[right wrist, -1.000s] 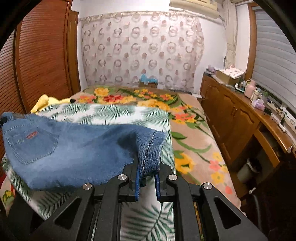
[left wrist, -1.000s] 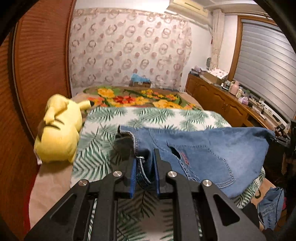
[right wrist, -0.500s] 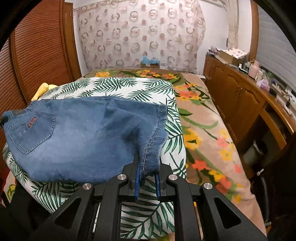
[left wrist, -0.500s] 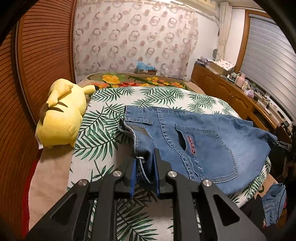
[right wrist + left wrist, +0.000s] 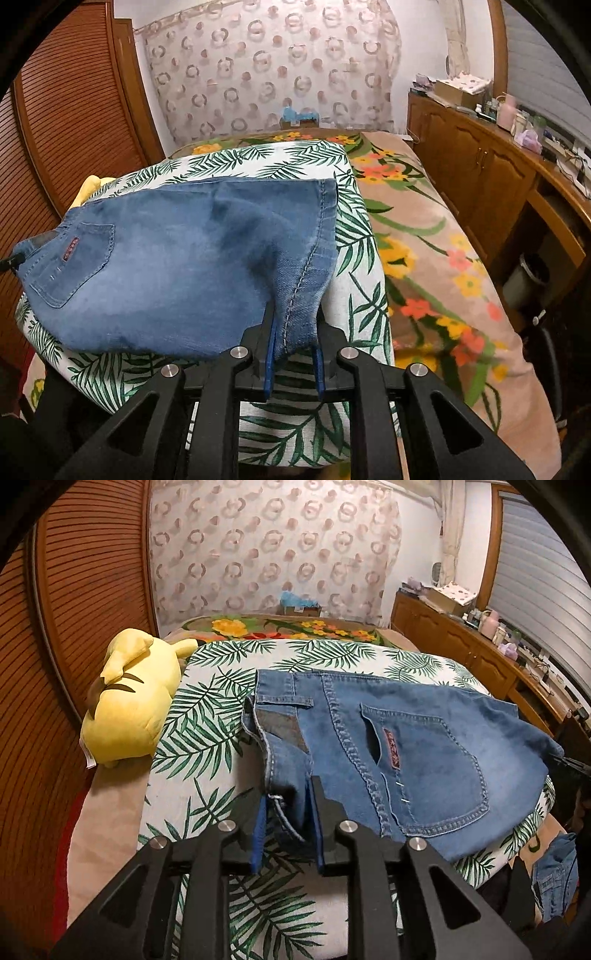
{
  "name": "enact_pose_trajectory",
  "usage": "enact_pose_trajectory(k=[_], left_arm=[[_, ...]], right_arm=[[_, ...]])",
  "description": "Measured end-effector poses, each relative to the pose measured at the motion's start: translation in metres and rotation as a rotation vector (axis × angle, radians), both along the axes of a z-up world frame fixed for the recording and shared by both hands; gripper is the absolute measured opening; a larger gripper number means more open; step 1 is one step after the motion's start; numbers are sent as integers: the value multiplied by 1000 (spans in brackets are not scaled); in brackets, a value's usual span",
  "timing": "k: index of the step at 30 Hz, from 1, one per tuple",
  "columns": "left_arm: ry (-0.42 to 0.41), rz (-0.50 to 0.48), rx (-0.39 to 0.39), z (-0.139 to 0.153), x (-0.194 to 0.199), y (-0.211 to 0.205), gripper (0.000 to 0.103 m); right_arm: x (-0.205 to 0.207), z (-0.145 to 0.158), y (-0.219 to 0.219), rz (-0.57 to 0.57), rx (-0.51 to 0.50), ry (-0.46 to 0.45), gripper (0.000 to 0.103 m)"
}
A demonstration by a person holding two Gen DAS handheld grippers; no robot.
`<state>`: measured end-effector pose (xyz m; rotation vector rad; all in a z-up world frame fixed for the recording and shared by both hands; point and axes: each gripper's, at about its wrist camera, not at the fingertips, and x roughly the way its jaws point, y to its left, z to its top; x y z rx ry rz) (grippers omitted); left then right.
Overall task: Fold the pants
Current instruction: 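Open the left tool off the waistband while the right tool keeps the hem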
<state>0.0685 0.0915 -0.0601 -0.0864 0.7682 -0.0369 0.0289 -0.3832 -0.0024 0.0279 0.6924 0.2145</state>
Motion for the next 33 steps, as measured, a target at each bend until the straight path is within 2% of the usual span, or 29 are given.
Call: enact_pose_trajectory(k=[1, 6, 8, 10, 11, 12, 26, 33], left_arm=[[-3, 2, 3, 1, -1, 0, 25], [-46, 14, -11, 13, -9, 2, 50], [-61, 18, 4, 19, -12, -1, 51], [-68, 7, 9, 24, -12, -5, 58], [-74, 4, 10, 26, -12, -7, 73], [-83, 0, 11, 27, -12, -9, 81], [-94, -74, 28, 9, 5, -69, 81], [-90, -129, -27, -12, 13, -100, 81]], right_arm=[[0, -1, 0, 0, 1, 1, 16], [-5, -6, -1, -6, 13, -2, 17], [-6, -5, -1, -8, 20, -6, 17], [-7, -7, -1, -9, 26, -8, 17], [-8, -7, -1, -9, 29, -9, 17], [-9, -7, 0, -7, 31, -10, 17], [-20, -5, -3, -26, 48, -22, 22], [-25, -9, -2, -23, 34, -13, 22]])
